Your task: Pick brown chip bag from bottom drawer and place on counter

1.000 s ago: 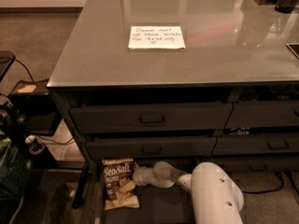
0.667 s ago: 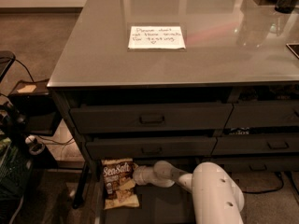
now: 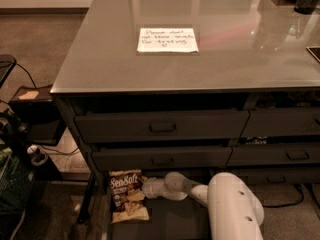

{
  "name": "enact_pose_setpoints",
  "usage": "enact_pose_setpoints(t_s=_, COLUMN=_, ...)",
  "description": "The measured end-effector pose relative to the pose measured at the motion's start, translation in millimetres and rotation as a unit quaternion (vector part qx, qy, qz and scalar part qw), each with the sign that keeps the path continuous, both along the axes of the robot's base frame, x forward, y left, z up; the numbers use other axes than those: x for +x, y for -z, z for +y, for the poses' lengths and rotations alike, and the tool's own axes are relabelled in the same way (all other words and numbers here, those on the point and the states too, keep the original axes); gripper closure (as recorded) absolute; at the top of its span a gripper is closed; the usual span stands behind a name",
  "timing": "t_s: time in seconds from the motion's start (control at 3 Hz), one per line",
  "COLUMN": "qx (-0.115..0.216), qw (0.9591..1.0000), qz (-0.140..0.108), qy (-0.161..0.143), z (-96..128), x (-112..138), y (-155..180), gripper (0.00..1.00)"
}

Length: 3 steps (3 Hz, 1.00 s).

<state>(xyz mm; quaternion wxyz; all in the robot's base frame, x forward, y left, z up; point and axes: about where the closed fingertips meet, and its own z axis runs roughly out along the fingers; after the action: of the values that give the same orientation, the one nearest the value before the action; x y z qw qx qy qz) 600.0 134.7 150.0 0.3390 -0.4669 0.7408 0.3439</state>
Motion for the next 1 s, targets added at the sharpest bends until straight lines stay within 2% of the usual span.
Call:
enact_pose_setpoints(t_s=0.33, qx=0.007, qw=0.9987, qz=-0.05, qy=0.01, z=-18, x=6, y=-45, gripper=1.0)
enact_pose_setpoints(t_s=0.67, qx=0.007, qw=0.9967, qz=-0.076, qy=0.028, z=-65, x=-21, y=-86, gripper=1.0)
enact_pose_setpoints(t_s=1.0, qx=-0.005, qw=0.9966, qz=-0.077, qy=0.03, z=-96, x=-64, y=-114, gripper=1.0)
